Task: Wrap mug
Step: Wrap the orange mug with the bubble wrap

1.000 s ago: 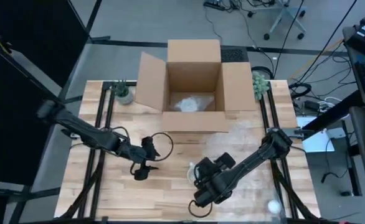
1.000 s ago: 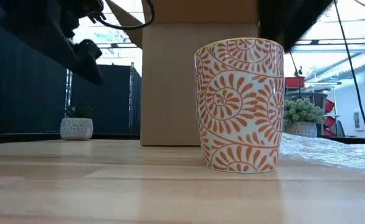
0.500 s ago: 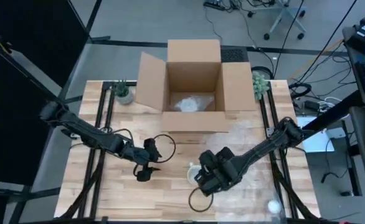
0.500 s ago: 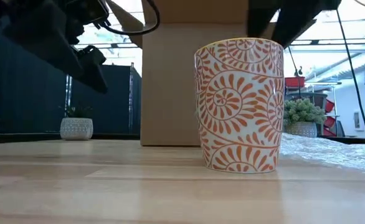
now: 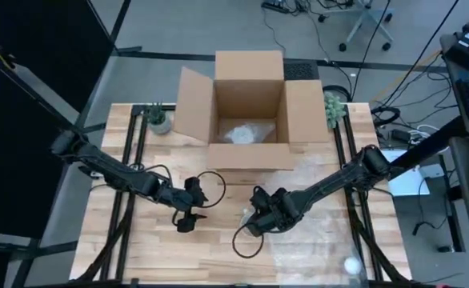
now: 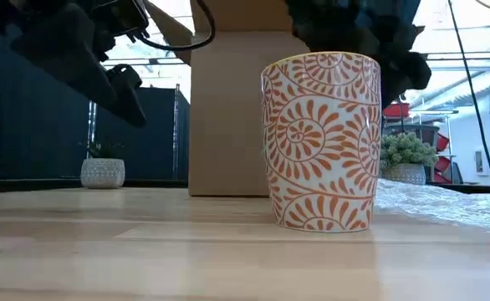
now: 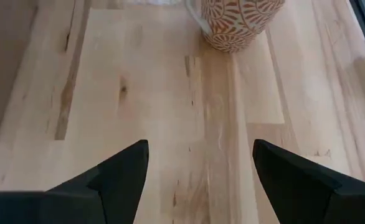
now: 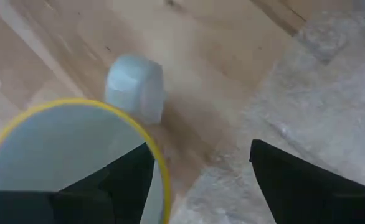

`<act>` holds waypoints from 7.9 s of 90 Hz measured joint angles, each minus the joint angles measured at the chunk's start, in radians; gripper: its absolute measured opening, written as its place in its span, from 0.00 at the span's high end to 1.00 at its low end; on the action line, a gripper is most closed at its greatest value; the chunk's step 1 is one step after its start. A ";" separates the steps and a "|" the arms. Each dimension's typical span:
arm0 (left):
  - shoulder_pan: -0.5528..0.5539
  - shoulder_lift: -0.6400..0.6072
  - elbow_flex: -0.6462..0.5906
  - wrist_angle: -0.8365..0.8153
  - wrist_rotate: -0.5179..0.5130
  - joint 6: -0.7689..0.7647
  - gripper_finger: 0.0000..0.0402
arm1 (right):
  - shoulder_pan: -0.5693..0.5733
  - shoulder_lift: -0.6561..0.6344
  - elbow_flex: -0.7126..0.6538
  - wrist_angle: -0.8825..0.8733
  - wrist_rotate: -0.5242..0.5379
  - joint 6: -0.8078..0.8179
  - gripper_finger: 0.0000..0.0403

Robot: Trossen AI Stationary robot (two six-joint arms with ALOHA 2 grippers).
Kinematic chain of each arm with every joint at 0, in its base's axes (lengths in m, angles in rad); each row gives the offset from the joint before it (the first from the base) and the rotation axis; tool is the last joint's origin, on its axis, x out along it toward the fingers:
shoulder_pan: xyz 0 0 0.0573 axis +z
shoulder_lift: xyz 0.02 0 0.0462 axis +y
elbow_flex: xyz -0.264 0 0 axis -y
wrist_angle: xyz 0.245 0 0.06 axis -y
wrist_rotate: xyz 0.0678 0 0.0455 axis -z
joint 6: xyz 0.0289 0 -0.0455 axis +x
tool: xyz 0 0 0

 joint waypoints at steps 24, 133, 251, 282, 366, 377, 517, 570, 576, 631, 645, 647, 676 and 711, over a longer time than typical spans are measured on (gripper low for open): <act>0.000 0.000 0.000 0.031 -0.048 -0.001 0.32 | -0.008 0.033 -0.016 0.025 -0.045 -0.061 0.45; 0.000 0.334 0.010 0.628 0.007 -0.104 0.32 | 0.144 -0.137 -0.089 -0.267 -0.018 0.170 0.98; 0.036 0.481 0.269 0.588 0.037 0.116 0.32 | 0.230 -0.173 -0.097 0.071 -0.174 -0.023 0.98; 0.113 0.742 0.515 0.389 0.067 0.166 0.32 | 0.397 -0.157 -0.096 -0.016 -0.106 0.327 0.98; -0.034 0.686 0.572 -0.183 0.030 -0.049 0.32 | 0.193 -0.024 -0.094 -0.193 -0.106 -0.066 0.98; -0.037 0.594 0.564 -0.270 -0.009 -0.050 0.32 | 0.169 -0.023 -0.082 -0.177 -0.102 -0.169 0.98; -0.075 0.639 0.540 -0.289 -0.044 -0.290 0.32 | 0.246 -0.020 -0.064 -0.396 0.013 0.087 0.98; -0.009 0.426 0.525 -0.450 -0.416 -0.133 0.32 | 0.264 -0.013 0.059 -0.403 0.080 -0.022 0.98; 0.019 0.431 0.488 -0.450 -0.415 -0.151 0.32 | 0.276 -0.007 0.059 -0.389 0.077 0.056 0.98; -0.106 0.426 0.195 -0.427 -0.242 -0.588 0.32 | 0.199 0.089 0.064 -0.340 0.113 -0.115 0.98; -0.174 0.419 0.193 -0.382 -0.194 -0.678 0.32 | 0.150 0.090 0.064 -0.338 0.158 -0.263 0.98; -0.183 0.419 0.193 -0.379 -0.188 -0.689 0.32 | 0.143 0.090 0.064 -0.337 0.157 -0.282 0.98; -0.262 0.379 0.196 -0.430 -0.148 -0.803 0.32 | 0.083 0.061 0.095 -0.363 0.109 -0.466 0.98; -0.303 0.140 0.226 -0.553 -0.224 -0.783 0.32 | -0.023 0.042 0.222 -0.092 -0.006 -0.499 0.98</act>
